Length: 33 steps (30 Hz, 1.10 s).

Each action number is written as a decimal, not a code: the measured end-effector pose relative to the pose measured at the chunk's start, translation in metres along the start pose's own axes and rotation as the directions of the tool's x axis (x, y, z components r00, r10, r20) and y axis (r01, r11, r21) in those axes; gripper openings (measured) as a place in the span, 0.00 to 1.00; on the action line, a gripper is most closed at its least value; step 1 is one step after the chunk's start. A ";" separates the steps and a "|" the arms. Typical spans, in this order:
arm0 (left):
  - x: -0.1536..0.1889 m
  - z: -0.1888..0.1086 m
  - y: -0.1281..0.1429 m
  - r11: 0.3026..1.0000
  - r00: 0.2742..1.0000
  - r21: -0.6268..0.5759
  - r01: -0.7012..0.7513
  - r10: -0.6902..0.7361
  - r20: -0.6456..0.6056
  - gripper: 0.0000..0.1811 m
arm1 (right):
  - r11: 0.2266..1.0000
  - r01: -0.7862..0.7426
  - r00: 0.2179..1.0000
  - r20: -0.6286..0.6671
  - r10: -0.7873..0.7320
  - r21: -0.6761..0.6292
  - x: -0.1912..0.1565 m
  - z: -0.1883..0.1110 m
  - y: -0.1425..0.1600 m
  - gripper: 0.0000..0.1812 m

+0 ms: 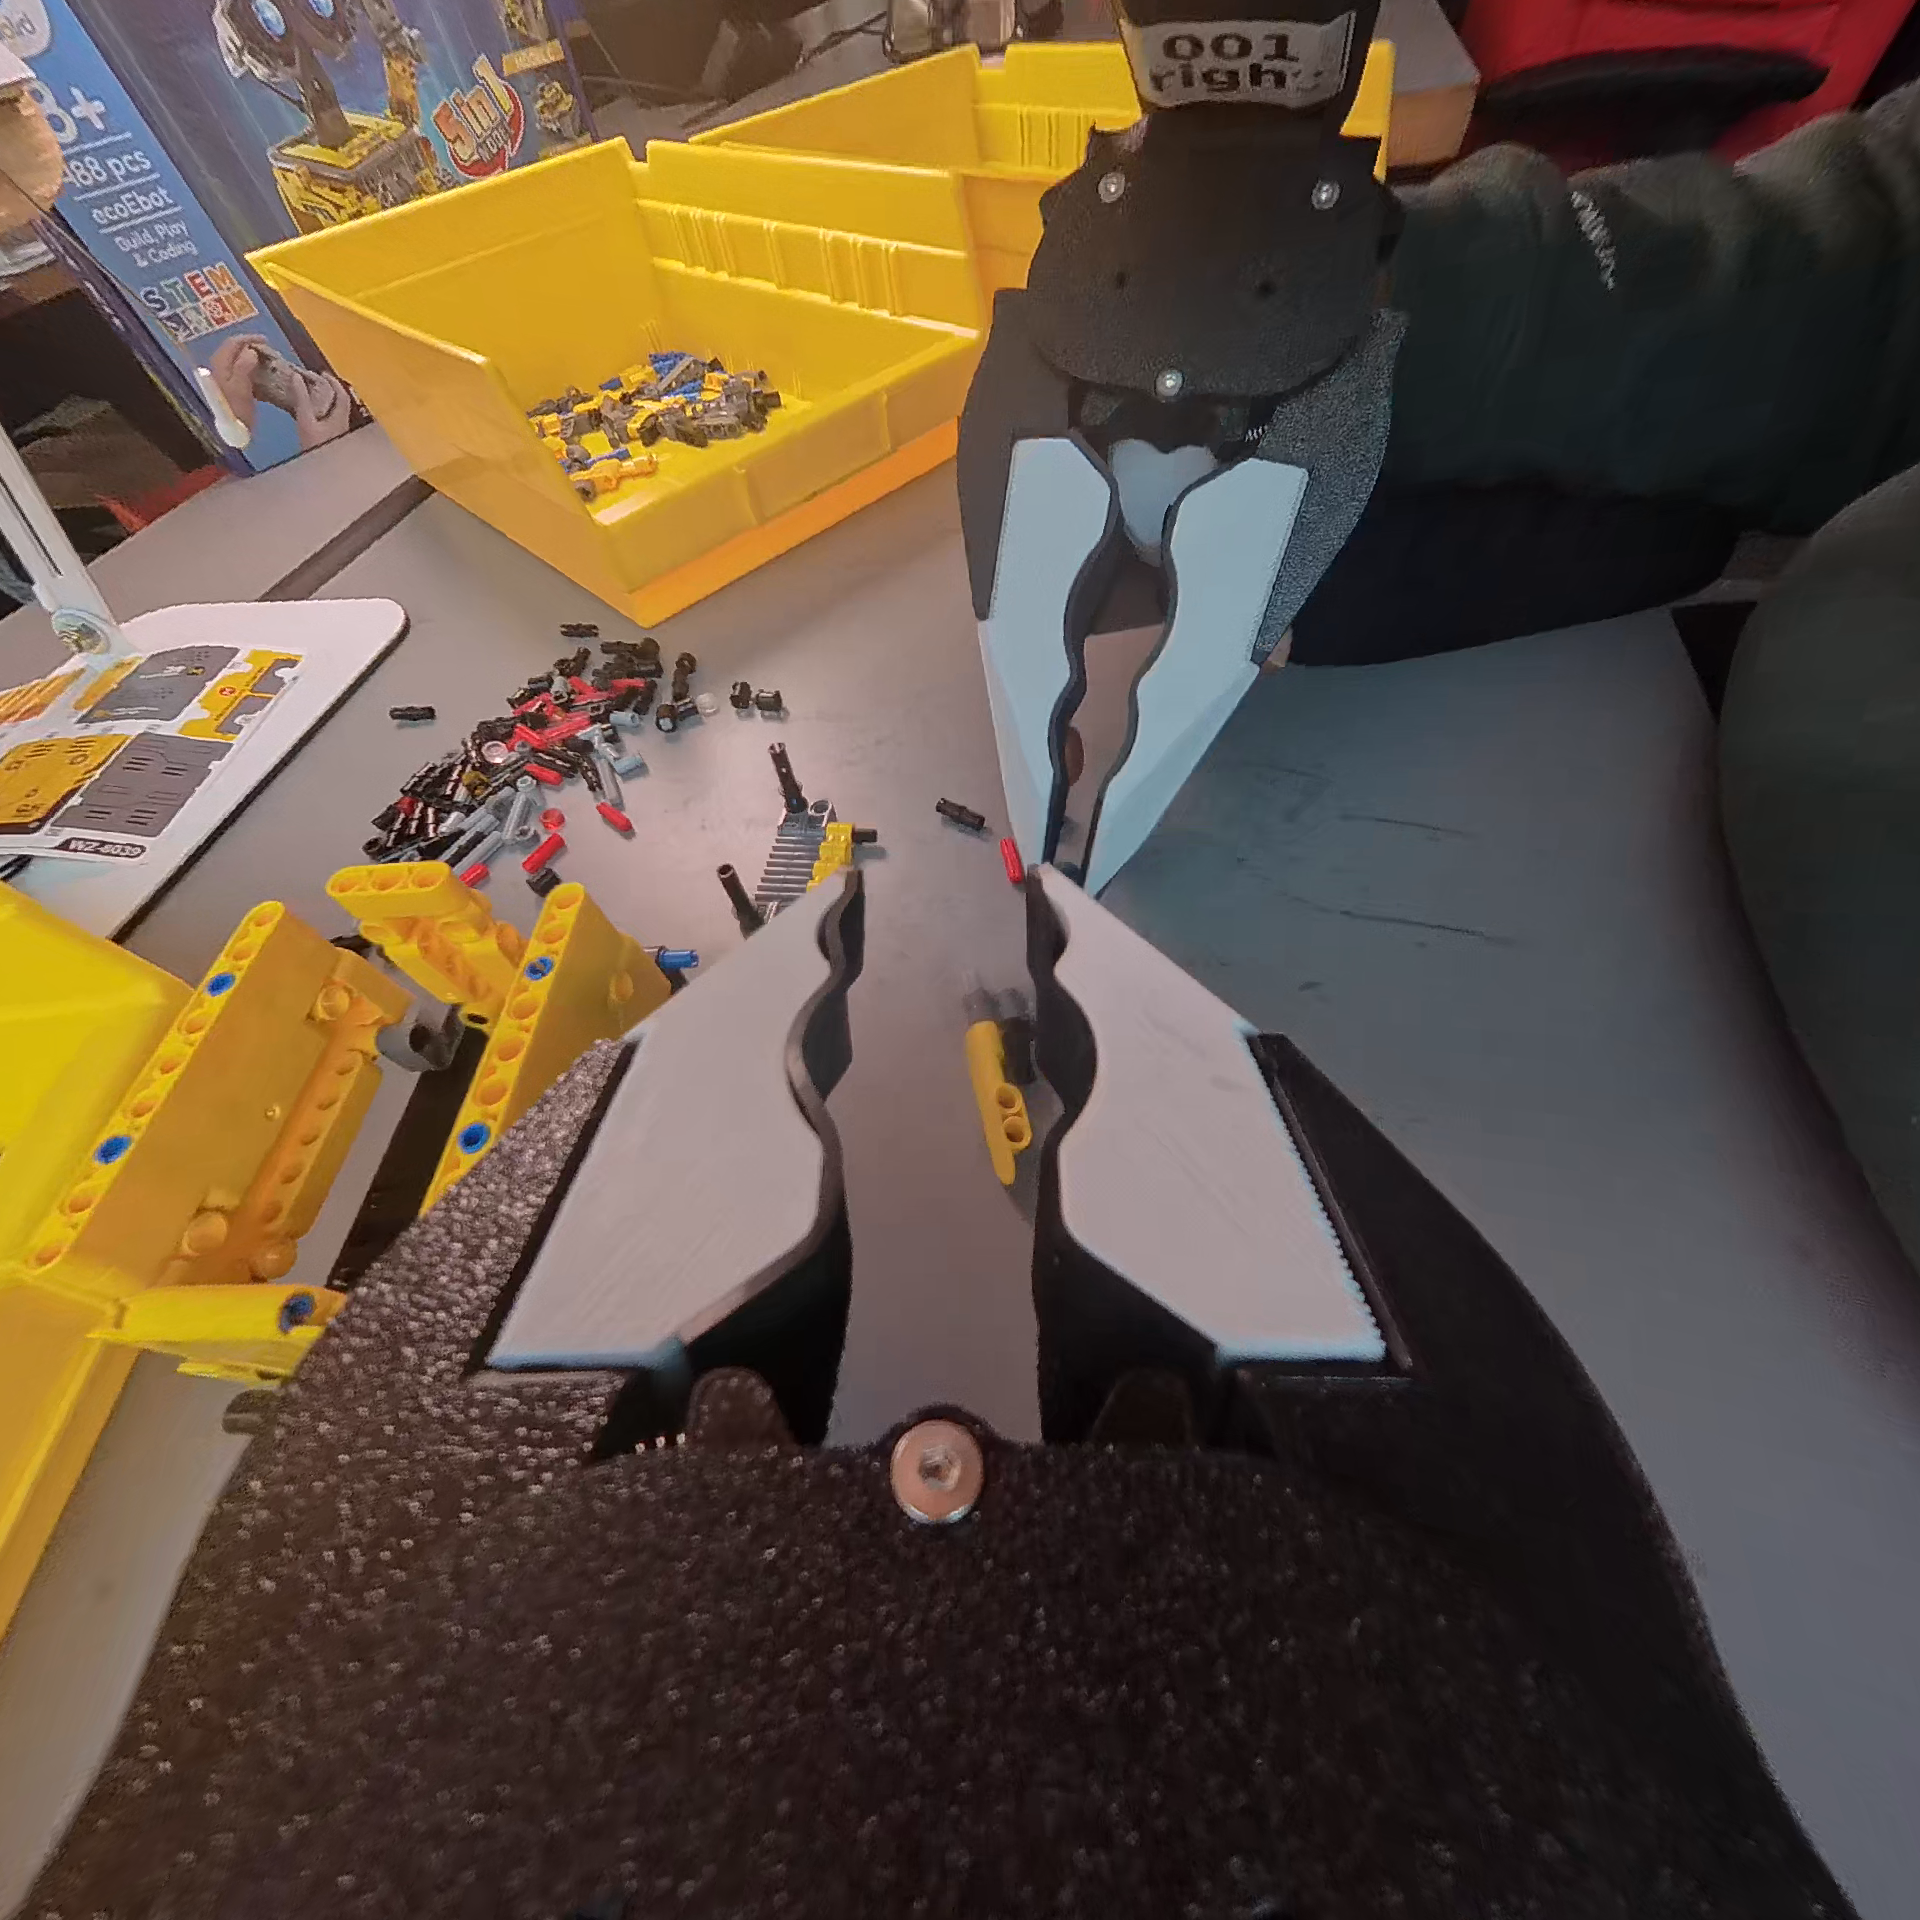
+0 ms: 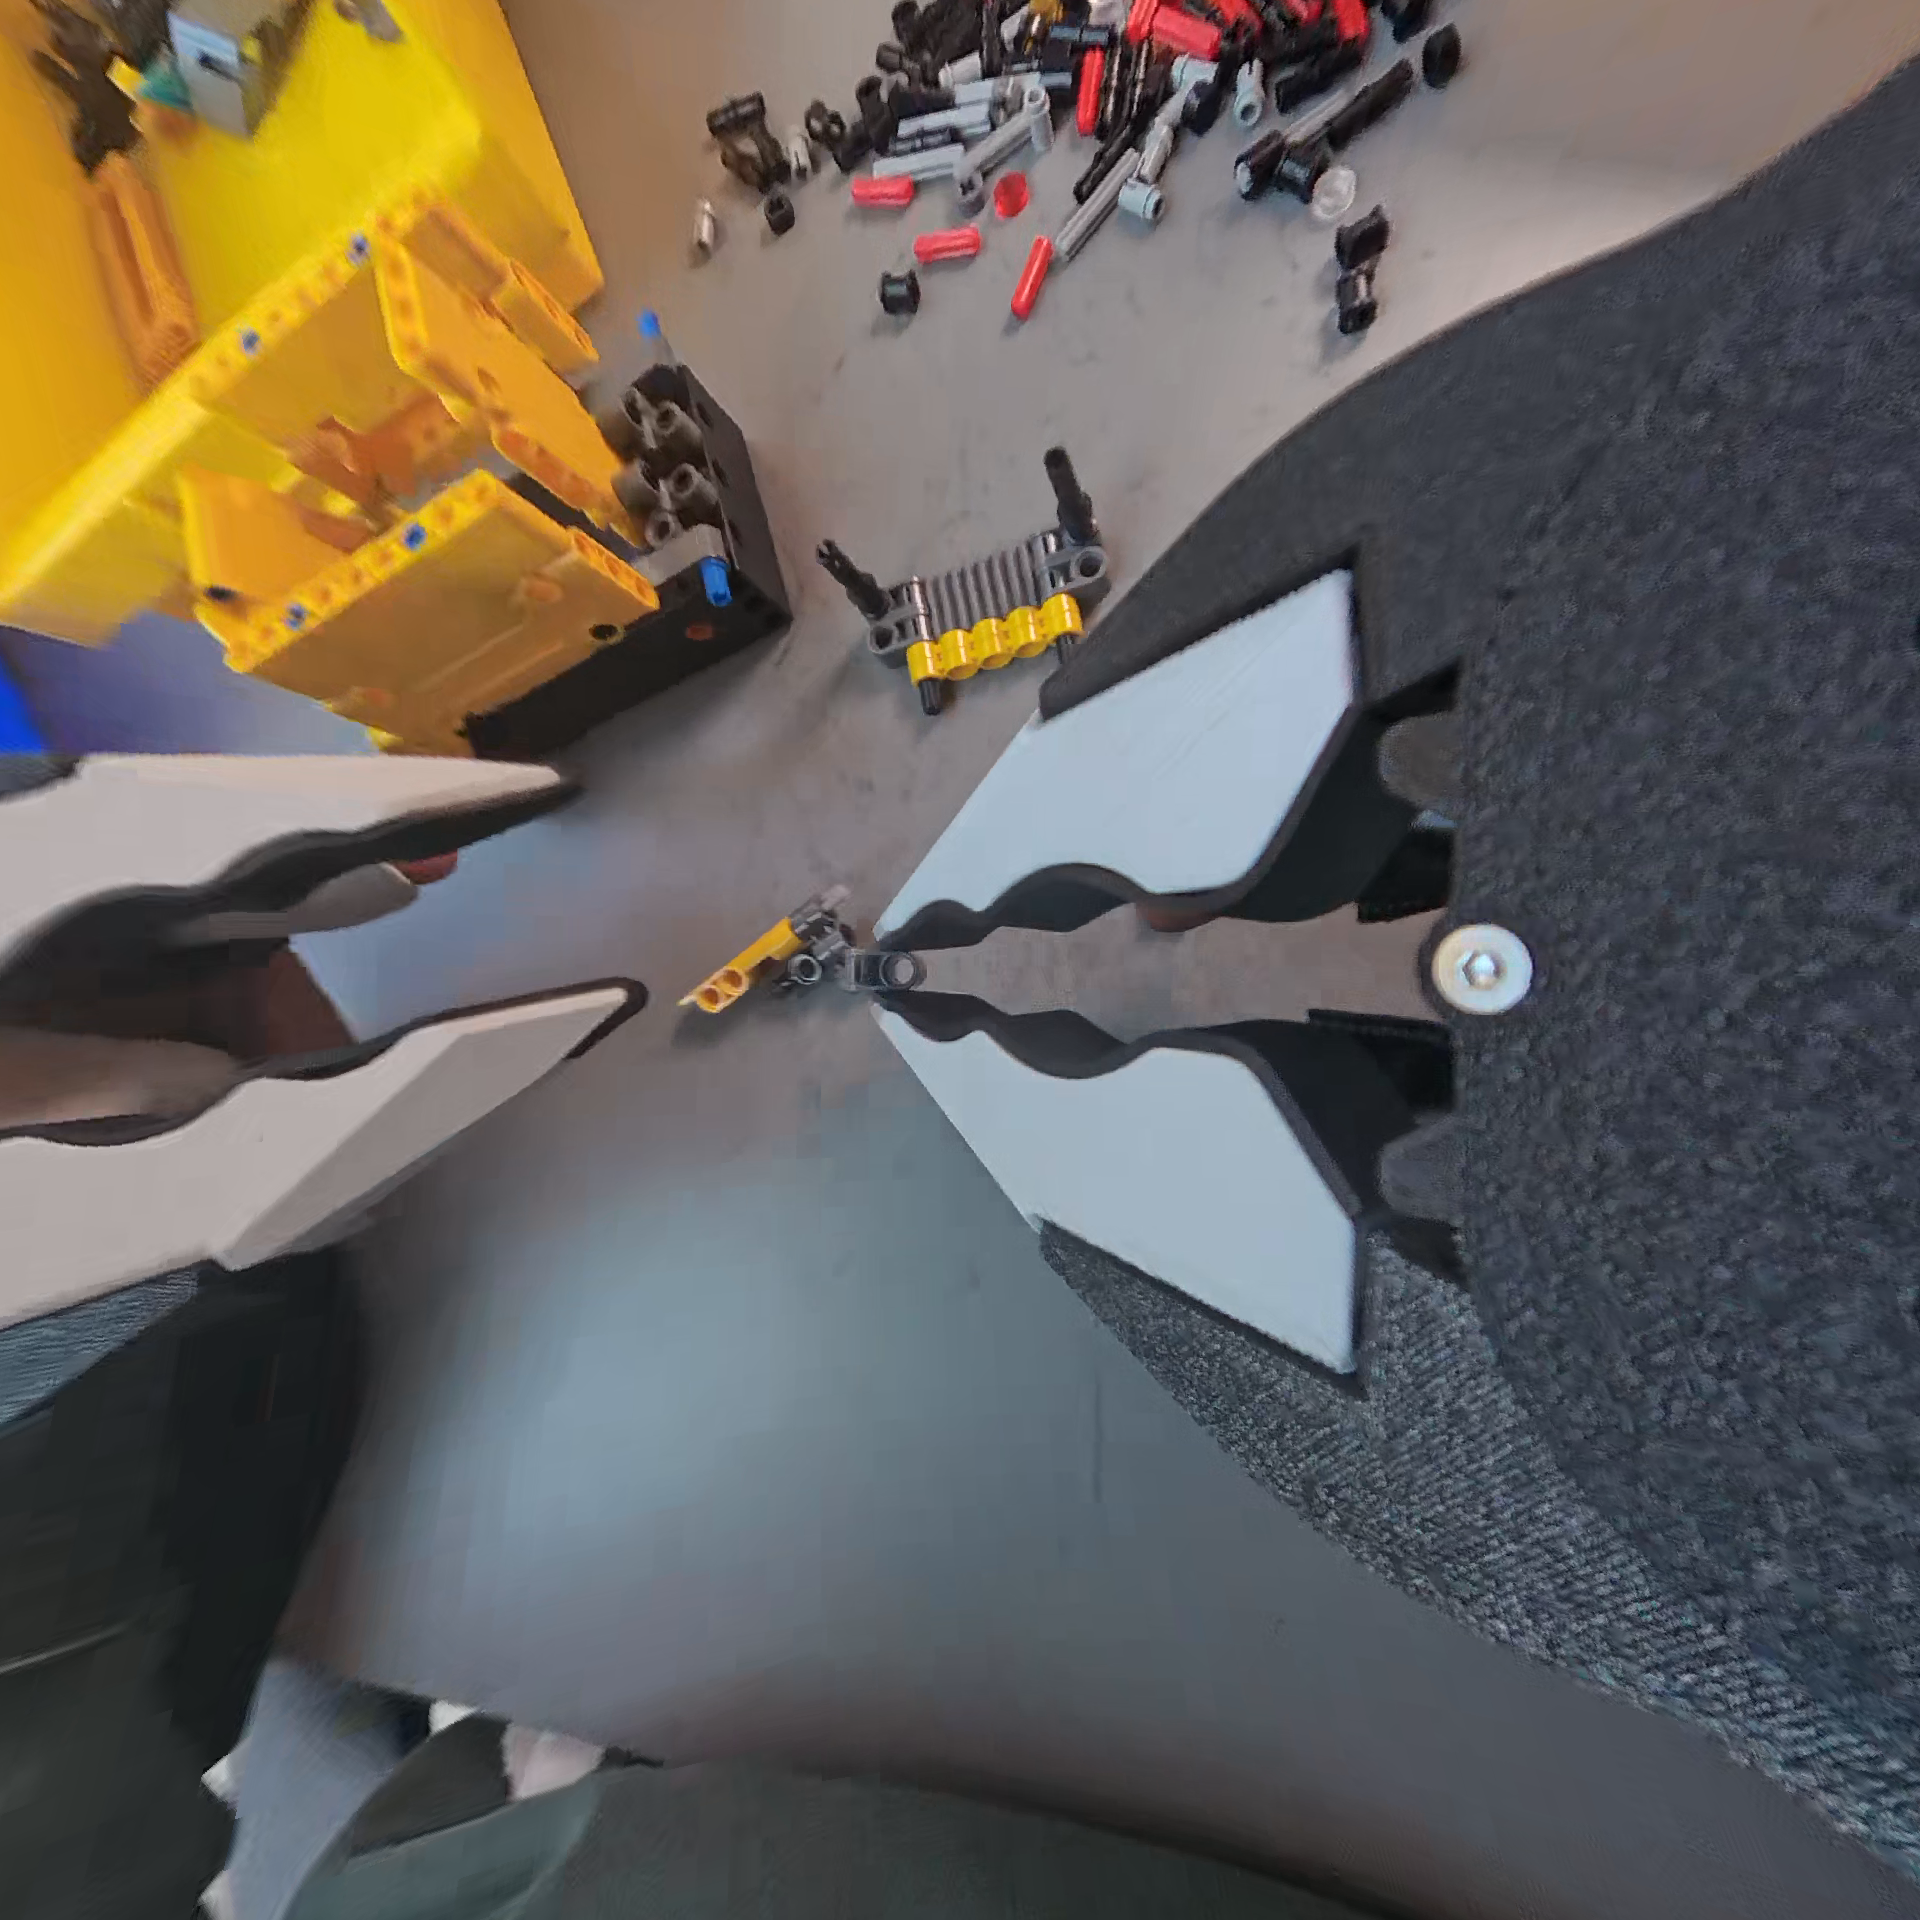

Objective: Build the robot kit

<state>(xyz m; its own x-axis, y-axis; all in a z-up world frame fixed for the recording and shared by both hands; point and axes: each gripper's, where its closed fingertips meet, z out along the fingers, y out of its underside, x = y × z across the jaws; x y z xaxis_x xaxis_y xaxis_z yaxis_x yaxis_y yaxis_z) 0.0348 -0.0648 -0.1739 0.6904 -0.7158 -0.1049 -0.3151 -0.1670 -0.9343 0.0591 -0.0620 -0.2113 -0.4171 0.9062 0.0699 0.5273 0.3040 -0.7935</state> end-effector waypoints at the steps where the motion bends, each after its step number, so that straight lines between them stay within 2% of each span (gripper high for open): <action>1: 0.001 -0.001 -0.004 1.000 1.000 0.023 0.021 -0.021 -0.013 0.16 | 0.998 -0.025 1.000 0.000 0.025 0.063 0.001 -0.003 -0.010 0.04; 3: 0.003 -0.005 -0.012 0.995 0.997 0.072 0.062 -0.060 -0.039 0.17 | 0.975 -0.089 0.996 0.014 0.088 0.205 0.004 -0.012 -0.030 0.04; 6: 0.007 -0.010 -0.026 0.982 0.990 0.148 0.121 -0.109 -0.089 0.17 | 0.899 -0.217 0.976 0.117 0.186 0.381 0.002 -0.025 -0.056 0.04; 9: 0.010 -0.016 -0.038 0.966 0.984 0.211 0.152 -0.128 -0.123 0.17 | 0.830 -0.338 0.937 0.245 0.251 0.444 -0.003 -0.031 -0.069 0.04; 15: 0.017 -0.022 -0.050 0.953 0.985 0.273 0.128 -0.090 -0.146 0.17 | 0.746 -0.509 0.833 0.463 0.302 0.430 -0.018 -0.033 -0.080 0.04; 22: 0.038 -0.026 -0.059 0.945 0.972 0.313 0.093 -0.019 -0.232 0.15 | 0.691 -0.630 0.707 0.629 0.322 0.355 -0.032 -0.033 -0.085 0.04; 27: 0.052 -0.027 -0.059 0.948 0.958 0.313 0.061 0.032 -0.285 0.01 | 0.688 -0.658 0.655 0.684 0.322 0.306 -0.041 -0.030 -0.085 0.04; 33: 0.047 -0.027 -0.059 0.946 0.964 0.318 0.069 0.019 -0.264 0.02 | 0.680 -0.667 0.639 0.703 0.313 0.304 -0.042 -0.033 -0.086 0.04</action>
<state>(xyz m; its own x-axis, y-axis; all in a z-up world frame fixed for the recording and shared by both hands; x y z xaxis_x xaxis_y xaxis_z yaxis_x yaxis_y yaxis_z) 0.0682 -0.1071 -0.1149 0.4875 -0.8726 -0.0287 -0.0435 0.0086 -0.9990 0.0554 -0.1164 -0.1265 -0.6220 0.4673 -0.6283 0.4121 -0.4869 -0.7701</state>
